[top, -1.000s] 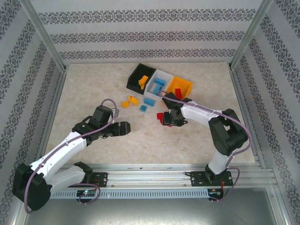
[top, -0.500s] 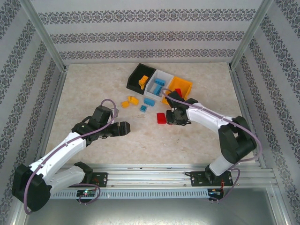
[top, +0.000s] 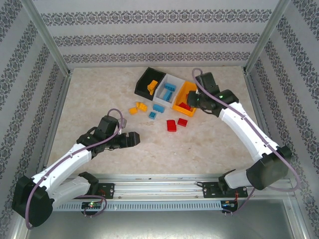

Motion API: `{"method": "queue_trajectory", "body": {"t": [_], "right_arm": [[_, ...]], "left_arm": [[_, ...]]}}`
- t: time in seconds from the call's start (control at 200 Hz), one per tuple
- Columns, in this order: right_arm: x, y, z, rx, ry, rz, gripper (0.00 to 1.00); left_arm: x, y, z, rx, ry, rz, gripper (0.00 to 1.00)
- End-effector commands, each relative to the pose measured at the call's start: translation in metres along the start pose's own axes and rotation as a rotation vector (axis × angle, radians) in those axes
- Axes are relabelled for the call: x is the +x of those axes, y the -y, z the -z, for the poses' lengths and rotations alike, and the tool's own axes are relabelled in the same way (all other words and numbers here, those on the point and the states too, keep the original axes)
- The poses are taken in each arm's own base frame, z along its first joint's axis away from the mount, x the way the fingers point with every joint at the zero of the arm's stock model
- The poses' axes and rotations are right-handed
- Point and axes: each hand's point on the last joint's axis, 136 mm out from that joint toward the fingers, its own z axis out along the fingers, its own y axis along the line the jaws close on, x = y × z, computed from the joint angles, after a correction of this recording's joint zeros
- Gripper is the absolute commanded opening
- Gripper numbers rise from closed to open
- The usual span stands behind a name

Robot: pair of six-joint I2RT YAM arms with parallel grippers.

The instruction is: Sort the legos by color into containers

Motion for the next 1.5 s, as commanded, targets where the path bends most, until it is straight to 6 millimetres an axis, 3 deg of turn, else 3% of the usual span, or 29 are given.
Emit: {"method": "queue_trajectory", "body": {"t": [0.0, 0.255, 0.46, 0.684, 0.839, 0.949, 1.189, 1.319, 1.499], "right_arm": [[-0.022, 0.014, -0.017, 0.047, 0.005, 0.019, 0.24], [-0.053, 0.026, -0.093, 0.036, -0.077, -0.003, 0.24], [-0.046, 0.034, -0.154, 0.056, -0.186, -0.008, 0.25], [-0.033, 0.038, -0.181, 0.064, -0.232, -0.023, 0.34], [-0.035, 0.039, -0.177, 0.066, -0.230, -0.024, 0.54], [-0.039, 0.037, -0.166, 0.063, -0.221, -0.018, 0.60], [-0.046, 0.023, -0.108, 0.009, -0.154, -0.003, 0.67], [-0.026, 0.016, -0.073, -0.015, -0.141, 0.029, 0.70], [0.030, 0.010, -0.044, -0.032, -0.196, 0.058, 0.74]], "left_arm": [[-0.006, 0.029, -0.007, 0.179, 0.021, 0.061, 0.85], [-0.008, 0.042, -0.028, 0.329, 0.008, 0.167, 0.86], [-0.008, 0.034, -0.031, 0.274, 0.006, 0.150, 0.86], [-0.008, 0.028, -0.029, 0.233, 0.013, 0.137, 0.87], [-0.008, 0.026, -0.030, 0.219, 0.012, 0.137, 0.87], [-0.010, 0.026, -0.030, 0.222, 0.017, 0.142, 0.88], [-0.012, 0.029, -0.024, 0.232, 0.037, 0.142, 0.91], [-0.011, 0.030, -0.020, 0.238, 0.051, 0.139, 0.93], [-0.010, 0.025, -0.016, 0.231, 0.068, 0.138, 1.00]]}}
